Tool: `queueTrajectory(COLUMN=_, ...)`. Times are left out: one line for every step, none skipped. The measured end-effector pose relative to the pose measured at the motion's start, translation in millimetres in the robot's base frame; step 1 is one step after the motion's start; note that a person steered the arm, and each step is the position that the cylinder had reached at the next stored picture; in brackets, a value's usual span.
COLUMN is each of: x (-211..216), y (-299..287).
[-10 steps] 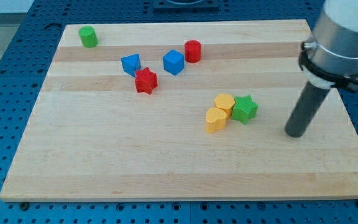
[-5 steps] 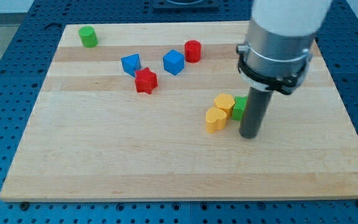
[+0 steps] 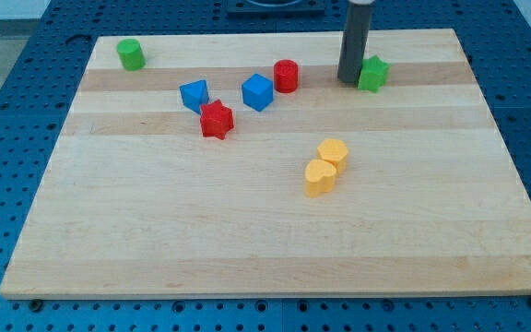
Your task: Slide the green star up and right
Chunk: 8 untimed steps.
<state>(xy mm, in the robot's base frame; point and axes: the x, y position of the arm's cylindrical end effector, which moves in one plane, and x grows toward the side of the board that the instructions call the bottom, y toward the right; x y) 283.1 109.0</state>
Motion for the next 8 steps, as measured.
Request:
queueTrajectory(x=-8.2, y=2.8)
queueTrajectory(x=17.9, y=2.7)
queueTrajectory(x=50.5, y=-5.4)
queueTrajectory(x=80.0, y=-3.8)
queueTrajectory(x=87.9, y=24.7)
queueTrajectory(x=62.5, y=33.5)
queueTrajectory(x=23.3, y=21.5)
queueTrajectory(x=10.3, y=-2.1)
